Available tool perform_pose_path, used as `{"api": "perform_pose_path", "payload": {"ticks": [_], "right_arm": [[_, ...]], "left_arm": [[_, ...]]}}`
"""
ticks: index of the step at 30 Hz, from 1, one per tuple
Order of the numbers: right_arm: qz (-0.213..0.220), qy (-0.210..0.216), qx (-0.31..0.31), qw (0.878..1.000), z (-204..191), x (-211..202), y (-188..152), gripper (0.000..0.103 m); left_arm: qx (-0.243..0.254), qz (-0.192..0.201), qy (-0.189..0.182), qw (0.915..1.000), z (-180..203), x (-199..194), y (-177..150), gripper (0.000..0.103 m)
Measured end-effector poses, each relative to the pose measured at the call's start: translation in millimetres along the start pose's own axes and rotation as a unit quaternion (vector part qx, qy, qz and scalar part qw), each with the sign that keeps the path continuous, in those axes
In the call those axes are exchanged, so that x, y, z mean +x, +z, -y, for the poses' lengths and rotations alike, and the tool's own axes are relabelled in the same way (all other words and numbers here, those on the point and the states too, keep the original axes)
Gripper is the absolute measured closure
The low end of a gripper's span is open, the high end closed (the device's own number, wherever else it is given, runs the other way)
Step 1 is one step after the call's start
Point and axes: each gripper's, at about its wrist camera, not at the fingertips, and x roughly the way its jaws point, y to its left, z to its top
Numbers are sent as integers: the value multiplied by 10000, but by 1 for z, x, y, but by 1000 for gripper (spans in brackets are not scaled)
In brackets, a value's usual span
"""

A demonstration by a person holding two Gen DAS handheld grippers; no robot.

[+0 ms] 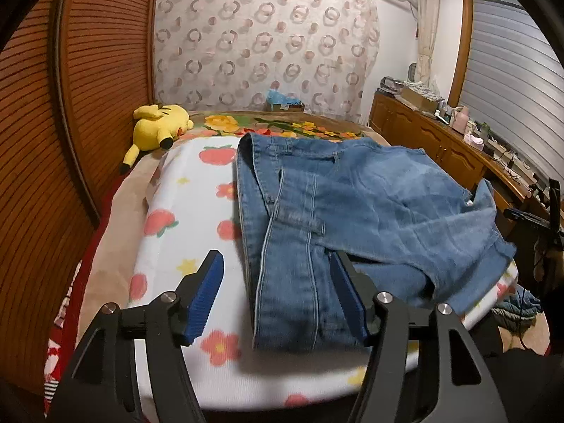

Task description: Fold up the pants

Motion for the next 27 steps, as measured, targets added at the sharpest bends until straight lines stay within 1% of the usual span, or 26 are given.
{"api": "perform_pose_path", "payload": {"ticks": [3,6,9,12,15,21,23,26,27], "right_arm": [[-94,-42,14,9999,3,-2,-9,46],[-205,-32,58,9998,5,-9,-17,45],[-266,9,129,9996,6,-13,-22,45],[-305,47,191,9993,10,-13,-25,45],[-360,56,225,9991,15,-15,-24,45],[-510,157,301,9981,19,-9,-25,45],[-562,204,285,9978,18,-6,-26,45],[-584,198,255,9978,16,-3,-26,45],[-574,190,244,9979,16,-2,-24,45]], "left_arm": [[-37,-115,-114,9999,-1,0,-14,39],[-19,-211,-195,9996,0,7,-25,39],[-98,-285,-325,9990,1,17,-29,39],[-235,-376,-318,9985,-1,25,-31,40],[-318,-415,-389,9979,-3,29,-33,44],[-315,-435,-424,9977,-1,30,-36,54],[-292,-436,-436,9977,0,29,-37,64],[-240,-410,-459,9978,3,27,-37,73],[-205,-391,-453,9980,5,26,-37,74]]}}
